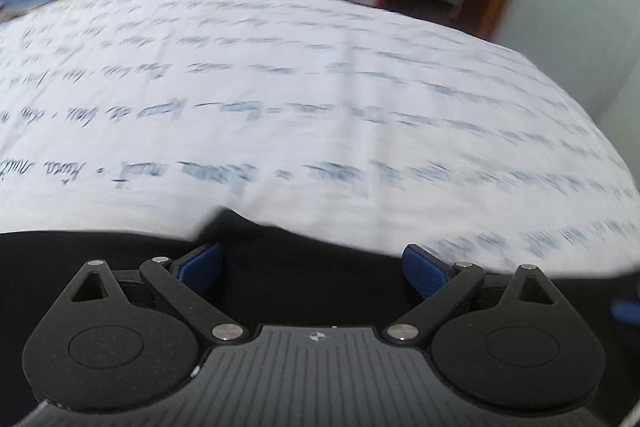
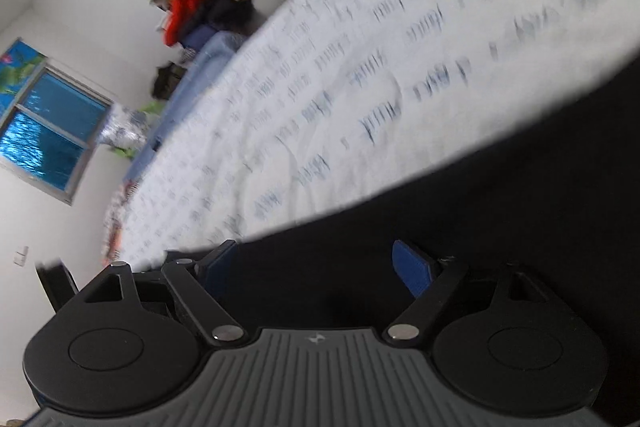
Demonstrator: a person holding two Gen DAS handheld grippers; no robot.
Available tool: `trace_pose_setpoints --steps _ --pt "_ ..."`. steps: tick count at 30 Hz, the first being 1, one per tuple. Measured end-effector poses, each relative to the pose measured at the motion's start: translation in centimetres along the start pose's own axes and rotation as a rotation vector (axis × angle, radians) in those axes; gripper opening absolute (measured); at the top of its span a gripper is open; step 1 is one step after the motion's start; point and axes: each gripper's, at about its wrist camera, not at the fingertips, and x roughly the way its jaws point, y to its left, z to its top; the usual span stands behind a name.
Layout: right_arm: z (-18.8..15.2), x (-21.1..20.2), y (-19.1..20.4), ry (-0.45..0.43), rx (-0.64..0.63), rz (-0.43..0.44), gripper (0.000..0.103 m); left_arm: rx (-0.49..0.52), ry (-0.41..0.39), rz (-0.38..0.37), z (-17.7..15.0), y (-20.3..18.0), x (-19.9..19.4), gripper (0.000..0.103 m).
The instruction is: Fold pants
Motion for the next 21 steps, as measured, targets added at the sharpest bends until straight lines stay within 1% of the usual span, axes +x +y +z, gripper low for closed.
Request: trace_pose_setpoints --steps 1,2,3,4,5,8,11,12,13,14,16,17,18,19,20,21 --pt "-0.6 -0.2 -0.2 -0.036 -0.023 0.019 0.085 -0.005 -0.013 0.034 0.2 0.4 0.5 0.098" --pt "-1.0 -0.4 -0.3 -0.050 -0.031 0.031 0.085 0.004 -0.015 0.056 0.3 0.6 1.0 0.099" --pt "-1.4 -0.7 -0.5 -0.062 -0.036 0.041 0.085 0.034 -0.026 0.074 0.3 0.4 1.5 0.101" --pt "-1.6 -0.8 -0.7 -0.068 -0.042 0.049 0.085 0.074 -0.026 0.104 0.1 0.0 2.0 0.102" --pt "-1.7 -1.0 -0.8 -0.071 -0.046 0.054 0.085 0.100 -0.044 0.128 -0.2 -0.4 2.3 0.102" --pt "-1.2 -0.8 -0.5 -0.074 -0.041 0.058 0.085 0.080 -0.065 0.129 -0.2 -0.4 2.5 0.102" --pt "-1.1 -1.1 -0.4 -0.083 -0.026 0.065 0.085 0.079 -0.103 0.119 -0.7 -0.3 2.3 0.102" --pt "-1.2 -1.7 -0.4 -0.096 0.002 0.064 0.085 0.068 -0.115 0.109 -0.8 -0.1 1.8 0.102" --pt "-1.4 -2.4 -0.5 -0.116 0.032 0.069 0.086 0.052 -0.136 0.099 -0.9 0.0 1.4 0.100" --pt "-1.8 -3.1 -0.6 -0.140 0.050 0.092 0.086 0.035 -0.162 0.103 -1.1 0.2 0.7 0.098" --pt "-2.8 -5.1 -1.4 -0.203 0.082 0.152 0.086 -0.017 -0.222 0.111 -1.5 0.8 -1.7 0.099" --pt "-3.4 -5.9 -2.2 -0.228 0.108 0.160 0.087 -0.045 -0.247 0.081 -1.9 1.1 -3.0 0.100" --pt "-3.8 -6.4 -3.3 -0.243 0.135 0.152 0.088 -0.062 -0.263 0.035 -2.4 1.2 -4.0 0.100" --pt "-4.2 -6.9 -4.7 -0.254 0.161 0.135 0.088 -0.059 -0.269 0.000 -2.9 1.0 -4.9 0.101" --pt "-4.6 -7.4 -6.2 -0.275 0.180 0.157 0.080 -0.043 -0.274 -0.018 -3.3 0.6 -5.5 0.100" --pt "-4.9 -8.2 -7.6 -0.306 0.209 0.217 0.078 -0.020 -0.280 -0.024 -3.8 0.2 -5.9 0.100"
